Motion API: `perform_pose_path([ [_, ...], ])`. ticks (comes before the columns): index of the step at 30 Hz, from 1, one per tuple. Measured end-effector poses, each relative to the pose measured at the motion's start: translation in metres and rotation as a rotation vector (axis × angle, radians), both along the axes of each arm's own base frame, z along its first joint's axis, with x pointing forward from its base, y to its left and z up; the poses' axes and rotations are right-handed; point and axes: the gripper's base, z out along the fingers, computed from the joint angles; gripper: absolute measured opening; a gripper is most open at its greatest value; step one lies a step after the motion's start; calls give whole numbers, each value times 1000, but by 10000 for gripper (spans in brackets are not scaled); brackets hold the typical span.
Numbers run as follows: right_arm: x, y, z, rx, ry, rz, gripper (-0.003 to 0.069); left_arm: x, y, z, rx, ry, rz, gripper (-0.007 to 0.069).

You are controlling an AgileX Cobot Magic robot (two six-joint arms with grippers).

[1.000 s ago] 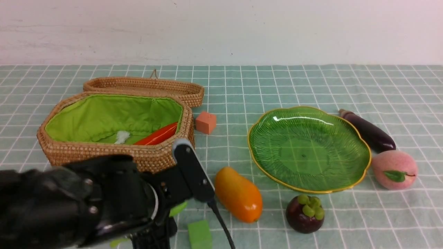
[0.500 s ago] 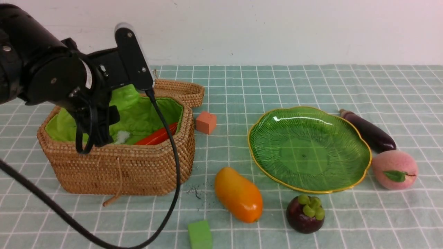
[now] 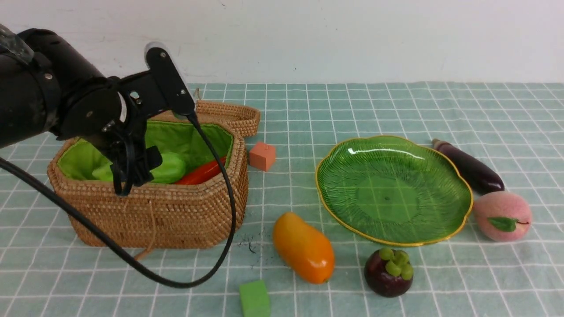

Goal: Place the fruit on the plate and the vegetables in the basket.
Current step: Take a chayote with your left arm and place it on the basket on the left, then grab the mango with your left arm and place it on the right plate

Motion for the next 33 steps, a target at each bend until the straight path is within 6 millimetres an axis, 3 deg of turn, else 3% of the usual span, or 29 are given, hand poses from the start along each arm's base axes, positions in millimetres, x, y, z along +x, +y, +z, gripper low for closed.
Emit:
perform_pose_path([
  [3, 0, 0, -1, -6, 7, 5, 160, -8, 2, 9, -108, -3, 97, 633],
  [6, -1, 0, -1, -6, 12, 7, 160, -18, 1, 17, -271, 13, 199, 545],
  [7, -1, 0, -2, -6, 22, 9, 160, -26, -4, 20, -382, 47, 258, 451],
  [8, -1, 1, -2, -7, 27, 10, 160, -27, -5, 20, -387, 47, 260, 437],
  [9, -2, 0, -4, -20, 47, 11, 160, -38, -16, 24, -489, 105, 293, 311],
  [10, -2, 0, -5, -25, 52, 13, 160, -41, -20, 24, -509, 120, 294, 277],
  [12, -3, -1, -10, -71, 92, 15, 160, -65, -57, 23, -583, 259, 246, 55],
  [13, -3, -1, -11, -77, 94, 14, 160, -67, -60, 22, -583, 280, 245, 34],
  [15, -4, -1, -13, -100, 114, 16, 160, -79, -85, 16, -548, 365, 182, -13],
  [17, -4, -2, -16, -123, 138, 16, 161, -88, -114, 5, -477, 470, 126, -11],
  [18, -5, -2, -16, -123, 141, 17, 161, -89, -116, 5, -470, 481, 126, -7],
  [22, -5, -2, -17, -126, 149, 20, 161, -74, -148, -10, -459, 575, 199, 101],
  [28, -8, -2, -21, -150, 188, 42, 161, -38, -181, -36, -566, 622, 552, 493],
  [29, -8, -2, -21, -151, 188, 42, 161, -36, -183, -38, -577, 622, 577, 505],
  [31, -8, -1, -21, -153, 193, 46, 161, -23, -193, -49, -633, 605, 709, 622],
  [33, -9, -1, -21, -155, 197, 49, 161, -16, -198, -56, -654, 592, 754, 654],
])
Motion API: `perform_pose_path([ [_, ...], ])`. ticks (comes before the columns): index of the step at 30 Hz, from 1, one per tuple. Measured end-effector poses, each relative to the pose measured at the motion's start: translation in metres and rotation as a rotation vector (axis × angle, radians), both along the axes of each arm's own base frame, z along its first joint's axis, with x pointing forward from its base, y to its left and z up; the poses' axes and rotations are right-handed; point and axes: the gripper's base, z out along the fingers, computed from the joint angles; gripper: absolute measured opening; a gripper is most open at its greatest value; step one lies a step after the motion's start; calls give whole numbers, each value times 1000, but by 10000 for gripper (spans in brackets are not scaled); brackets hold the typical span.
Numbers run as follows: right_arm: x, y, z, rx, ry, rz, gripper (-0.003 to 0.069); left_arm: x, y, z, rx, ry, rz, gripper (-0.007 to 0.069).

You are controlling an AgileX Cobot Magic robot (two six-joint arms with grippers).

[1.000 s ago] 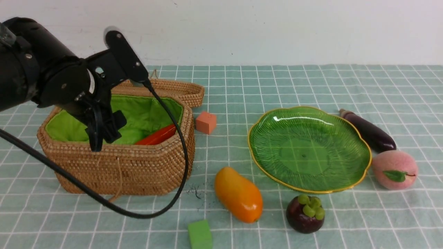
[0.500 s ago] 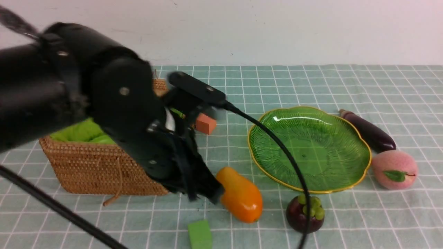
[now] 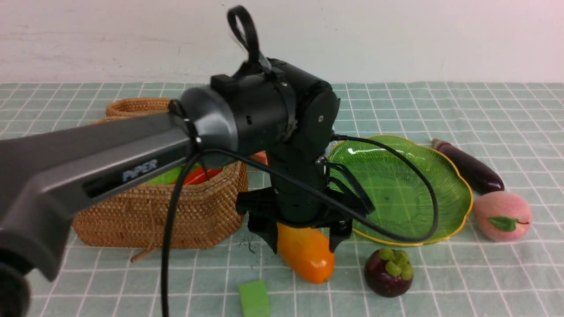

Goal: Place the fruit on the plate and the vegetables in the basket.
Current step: Grab the mango with your left arm and place it on the right plate

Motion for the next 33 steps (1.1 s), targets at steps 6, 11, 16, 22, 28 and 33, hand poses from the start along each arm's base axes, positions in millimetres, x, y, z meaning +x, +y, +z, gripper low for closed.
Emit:
perform_pose_path([
  [6, 0, 0, -1, -3, 6, 4, 161, 17, -9, -22, 17, -36, 60, 655],
  [11, -1, 0, -1, -9, 15, 9, 161, 27, -12, -45, 69, -53, 87, 640],
  [16, -1, 0, -1, -9, 15, 9, 161, 29, -13, -61, 95, -29, 100, 605],
  [22, -1, 0, -1, -9, 15, 9, 161, 29, -13, -64, 107, -24, 80, 562],
  [28, -2, 0, -1, -9, 13, 9, 161, 29, -12, -61, 141, -18, 1, 562],
  [33, 1, -7, -3, -17, 30, -100, 161, 34, -24, -10, 32, -119, -144, 562],
])
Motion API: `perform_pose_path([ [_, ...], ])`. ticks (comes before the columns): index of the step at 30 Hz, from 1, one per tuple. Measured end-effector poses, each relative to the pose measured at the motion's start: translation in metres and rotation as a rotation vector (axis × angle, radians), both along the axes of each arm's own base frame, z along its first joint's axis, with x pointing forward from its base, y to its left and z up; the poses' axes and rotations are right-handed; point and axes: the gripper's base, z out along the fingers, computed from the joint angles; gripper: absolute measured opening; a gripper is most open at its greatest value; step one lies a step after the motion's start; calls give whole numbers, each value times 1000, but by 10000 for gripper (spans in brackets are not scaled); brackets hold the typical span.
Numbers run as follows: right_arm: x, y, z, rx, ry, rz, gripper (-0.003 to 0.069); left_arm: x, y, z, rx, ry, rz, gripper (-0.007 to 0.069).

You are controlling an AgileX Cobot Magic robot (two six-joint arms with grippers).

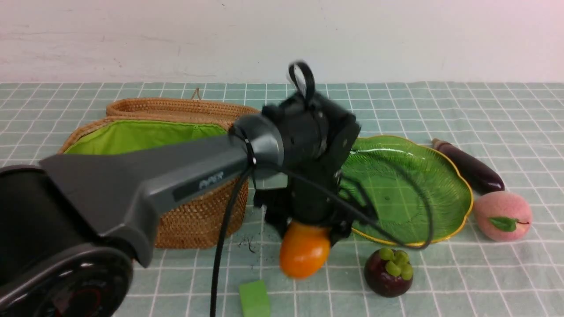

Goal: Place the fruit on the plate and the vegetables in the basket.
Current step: Grab the mango with your left arm and place it on the right plate

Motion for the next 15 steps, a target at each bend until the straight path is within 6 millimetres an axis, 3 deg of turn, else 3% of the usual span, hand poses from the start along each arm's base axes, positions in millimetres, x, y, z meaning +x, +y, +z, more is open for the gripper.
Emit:
perform_pose_path([
  [1, 0, -1, 0, 6, 5, -12, 161, 0, -1, 3, -13, -8, -8, 562],
  [3, 6, -7, 1, 20, 7, -128, 161, 5, -12, 38, -131, -137, -128, 562],
  [6, 10, -13, 1, 36, 10, -223, 161, 12, -23, 52, -227, -281, -238, 562],
  [8, 11, -15, 1, 45, 15, -252, 161, 18, -31, 50, -270, -344, -281, 562],
  [15, 11, -15, 0, 45, 32, -258, 161, 38, -49, 2, -269, -428, -355, 562],
])
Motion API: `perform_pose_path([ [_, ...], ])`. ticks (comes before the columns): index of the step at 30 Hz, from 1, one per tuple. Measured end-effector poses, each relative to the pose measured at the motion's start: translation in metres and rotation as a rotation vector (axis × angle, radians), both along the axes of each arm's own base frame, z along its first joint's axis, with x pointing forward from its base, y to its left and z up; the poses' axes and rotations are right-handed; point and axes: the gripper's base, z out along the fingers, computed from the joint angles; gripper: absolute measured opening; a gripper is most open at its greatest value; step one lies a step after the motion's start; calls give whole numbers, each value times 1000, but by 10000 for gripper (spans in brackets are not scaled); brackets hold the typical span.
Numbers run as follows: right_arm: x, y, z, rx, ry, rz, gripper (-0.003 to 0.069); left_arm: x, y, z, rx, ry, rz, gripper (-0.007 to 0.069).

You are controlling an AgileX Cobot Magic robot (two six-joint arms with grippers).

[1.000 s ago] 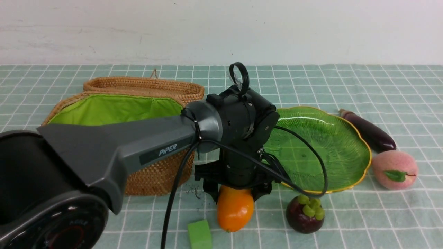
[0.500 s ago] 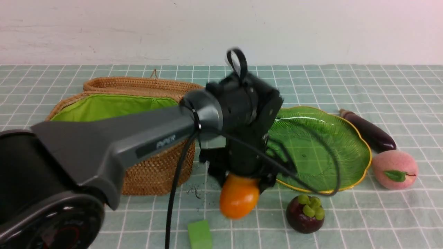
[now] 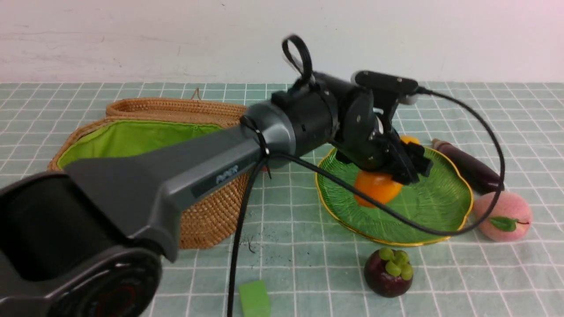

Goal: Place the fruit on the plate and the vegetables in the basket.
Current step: Grab the mango with your left arm and place it on the right plate, then use the right arm to grab a mangosteen and put it into the right plate

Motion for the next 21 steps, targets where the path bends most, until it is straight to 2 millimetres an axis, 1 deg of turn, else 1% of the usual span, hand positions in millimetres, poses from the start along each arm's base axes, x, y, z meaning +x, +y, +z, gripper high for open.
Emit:
perform_pose_path([
  [2, 0, 0, 0, 1, 3, 0, 161, 2, -1, -7, 19, -12, -5, 573],
  [3, 0, 0, 0, 1, 3, 0, 161, 3, -1, -9, 31, -22, -9, 609],
  [4, 0, 0, 0, 1, 3, 0, 161, 3, -1, -10, 34, -22, -9, 609],
  [5, 0, 0, 0, 3, 4, 1, 161, 4, 0, -10, 46, -32, -12, 647],
  [8, 0, 0, 0, 4, 3, 1, 161, 3, 2, -3, 53, -42, -14, 668],
  [11, 0, 0, 0, 6, -3, 0, 161, -3, 7, 14, 58, -36, -14, 662],
  [13, 1, 0, 1, 7, -6, -1, 161, -11, 15, 35, 71, -22, -15, 638],
  [14, 1, 0, 1, 7, -4, -1, 161, -17, 20, 50, 79, -13, -14, 621],
  [15, 3, 1, 0, 6, 2, -1, 161, -24, 27, 65, 88, -2, -15, 584],
  [16, 5, 1, 0, 4, 9, -1, 161, -29, 31, 75, 93, 3, -15, 561],
  [18, 12, 3, -2, -4, 44, 0, 161, -47, 50, 111, 119, 10, -14, 440],
  [19, 16, 4, -3, -10, 67, 2, 161, -55, 57, 126, 120, 7, -13, 399],
  [20, 23, 5, -5, -16, 97, 4, 161, -68, 70, 147, 122, 1, -10, 290],
  [21, 30, 7, -7, -24, 132, 5, 161, -76, 78, 161, 120, -4, -9, 223],
])
